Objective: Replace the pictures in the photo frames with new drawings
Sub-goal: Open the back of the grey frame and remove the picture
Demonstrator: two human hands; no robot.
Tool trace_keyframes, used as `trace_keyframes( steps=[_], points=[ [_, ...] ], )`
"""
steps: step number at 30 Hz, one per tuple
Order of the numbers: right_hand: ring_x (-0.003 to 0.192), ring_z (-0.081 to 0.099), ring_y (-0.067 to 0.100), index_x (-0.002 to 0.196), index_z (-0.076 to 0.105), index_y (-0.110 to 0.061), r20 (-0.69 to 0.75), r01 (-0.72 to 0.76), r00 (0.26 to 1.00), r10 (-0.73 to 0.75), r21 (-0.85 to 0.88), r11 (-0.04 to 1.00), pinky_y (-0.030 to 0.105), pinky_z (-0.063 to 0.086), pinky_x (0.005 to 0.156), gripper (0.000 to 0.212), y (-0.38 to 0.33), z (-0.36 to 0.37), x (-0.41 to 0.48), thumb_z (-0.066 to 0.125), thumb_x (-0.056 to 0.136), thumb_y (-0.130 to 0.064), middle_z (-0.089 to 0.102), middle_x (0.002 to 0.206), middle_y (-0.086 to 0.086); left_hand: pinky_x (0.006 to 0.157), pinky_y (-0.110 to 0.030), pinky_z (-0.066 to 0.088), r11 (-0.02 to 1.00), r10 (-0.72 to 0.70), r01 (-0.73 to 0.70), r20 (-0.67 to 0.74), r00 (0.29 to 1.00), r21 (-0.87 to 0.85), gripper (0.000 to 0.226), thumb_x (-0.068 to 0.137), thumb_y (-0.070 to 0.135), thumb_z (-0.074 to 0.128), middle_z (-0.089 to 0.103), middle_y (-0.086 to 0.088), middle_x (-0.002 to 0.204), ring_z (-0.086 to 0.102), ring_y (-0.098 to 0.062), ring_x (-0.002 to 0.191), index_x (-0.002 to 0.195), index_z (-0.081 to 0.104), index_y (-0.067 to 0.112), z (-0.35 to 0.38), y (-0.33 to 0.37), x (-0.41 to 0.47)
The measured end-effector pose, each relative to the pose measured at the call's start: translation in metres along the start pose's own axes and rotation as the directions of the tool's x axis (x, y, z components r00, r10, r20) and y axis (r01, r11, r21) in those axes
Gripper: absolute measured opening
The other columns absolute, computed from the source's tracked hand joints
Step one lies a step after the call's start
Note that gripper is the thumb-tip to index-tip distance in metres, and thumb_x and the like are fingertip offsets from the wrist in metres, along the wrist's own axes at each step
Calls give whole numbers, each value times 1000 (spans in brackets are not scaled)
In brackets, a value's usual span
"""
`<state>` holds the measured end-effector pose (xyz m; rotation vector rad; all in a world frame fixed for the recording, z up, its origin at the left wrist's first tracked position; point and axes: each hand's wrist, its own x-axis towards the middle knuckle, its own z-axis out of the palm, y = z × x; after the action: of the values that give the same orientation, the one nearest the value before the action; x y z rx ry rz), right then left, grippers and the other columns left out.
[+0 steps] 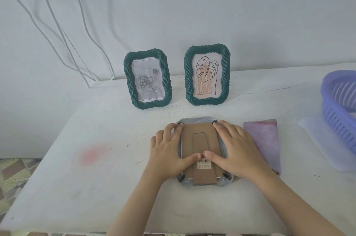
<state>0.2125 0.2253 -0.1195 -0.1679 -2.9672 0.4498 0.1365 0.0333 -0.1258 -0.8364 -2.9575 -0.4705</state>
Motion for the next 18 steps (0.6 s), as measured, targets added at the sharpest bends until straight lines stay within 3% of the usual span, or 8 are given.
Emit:
trace_keyframes(
  steps=[8, 12, 14, 18],
  points=[
    [133, 20, 20, 146, 10, -30, 106, -87, 990, 93, -52, 995, 33, 18, 107, 99, -9, -5, 12, 19, 57, -73, 23, 145, -1, 102, -32, 16, 1000, -8, 8, 121, 993, 7, 118, 45, 90, 23, 16, 3, 138, 21, -21, 124, 146, 7, 32, -6, 2, 14],
    [130, 20, 21, 146, 8, -30, 157, -94, 983, 100, -48, 994, 34, 19, 106, 91, -11, -9, 18, 42, 70, -66, 24, 142, 0, 102, -33, 15, 1000, -3, 4, 133, 991, -10, 120, 43, 91, 25, 17, 1, 135, 21, -21, 124, 147, 6, 33, -6, 1, 17],
    [132, 19, 21, 146, 9, -32, 172, -93, 981, 93, -8, 996, 34, 18, 107, 90, -8, -11, 17, 46, 72, -68, 23, 144, 0, 103, -32, 14, 999, 3, 2, 105, 994, -39, 116, 47, 90, 23, 16, 2, 138, 20, -19, 126, 147, 6, 34, -5, 0, 13],
    [140, 10, 13, 143, 18, -41, 121, -19, 993, -8, 223, 975, 33, 15, 114, 88, -2, -12, -3, 33, 63, -76, 15, 153, -6, 108, -27, 8, 984, 49, -46, 17, 999, -174, 98, 63, 85, 23, 18, 5, 150, 14, -13, 135, 145, 18, 32, -7, 0, -9]
  ],
)
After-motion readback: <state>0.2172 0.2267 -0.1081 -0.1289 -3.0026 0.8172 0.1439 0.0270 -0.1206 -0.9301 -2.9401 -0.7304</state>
